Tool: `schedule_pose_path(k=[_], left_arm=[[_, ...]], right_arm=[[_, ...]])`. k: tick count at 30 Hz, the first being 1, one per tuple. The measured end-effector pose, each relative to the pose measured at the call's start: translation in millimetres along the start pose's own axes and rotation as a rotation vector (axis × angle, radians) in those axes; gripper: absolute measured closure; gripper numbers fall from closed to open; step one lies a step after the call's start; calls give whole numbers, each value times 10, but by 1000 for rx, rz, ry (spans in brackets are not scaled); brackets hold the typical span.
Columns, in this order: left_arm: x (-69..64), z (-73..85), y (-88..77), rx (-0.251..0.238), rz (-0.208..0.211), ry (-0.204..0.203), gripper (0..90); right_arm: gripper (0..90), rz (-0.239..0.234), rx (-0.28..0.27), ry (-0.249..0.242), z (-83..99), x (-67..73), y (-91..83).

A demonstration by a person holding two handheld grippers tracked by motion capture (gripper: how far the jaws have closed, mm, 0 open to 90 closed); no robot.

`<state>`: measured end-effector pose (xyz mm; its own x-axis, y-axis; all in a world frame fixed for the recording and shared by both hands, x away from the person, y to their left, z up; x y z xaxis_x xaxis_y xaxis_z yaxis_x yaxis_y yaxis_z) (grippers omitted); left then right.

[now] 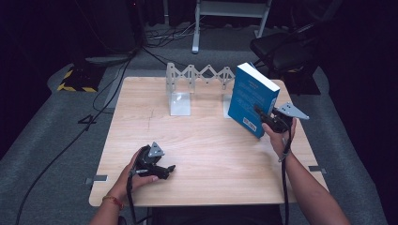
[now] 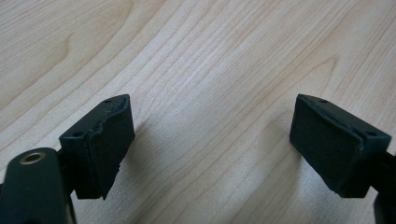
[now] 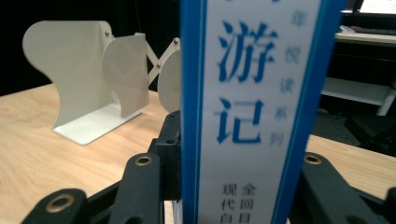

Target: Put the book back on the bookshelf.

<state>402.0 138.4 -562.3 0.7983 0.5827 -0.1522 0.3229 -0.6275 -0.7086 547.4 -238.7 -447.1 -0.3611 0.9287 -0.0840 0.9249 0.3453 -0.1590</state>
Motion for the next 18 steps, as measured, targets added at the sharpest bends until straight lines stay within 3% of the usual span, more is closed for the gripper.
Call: schedule_pose_path(k=[10,18], left_arm=[[-4,-1,3,2,2,-1,143],[-3,-2,4,0,-1,0,143]], right_arm=[[601,-17,29,-11,121,-61,-82],[538,-14,61,-41,207,-86,-113]])
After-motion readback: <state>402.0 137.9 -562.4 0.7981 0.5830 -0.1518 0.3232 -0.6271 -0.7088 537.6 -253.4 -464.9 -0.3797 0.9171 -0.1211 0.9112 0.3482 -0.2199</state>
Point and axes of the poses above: each handheld gripper's, and its own axes: y roughly forward along the jaws, z roughly out of its underside, x roughly to its left, the point moved 8 cm from there along y, roughly forward along the jaws, and after that the axes turned 11 degrees about z, right-handed, at the moved point
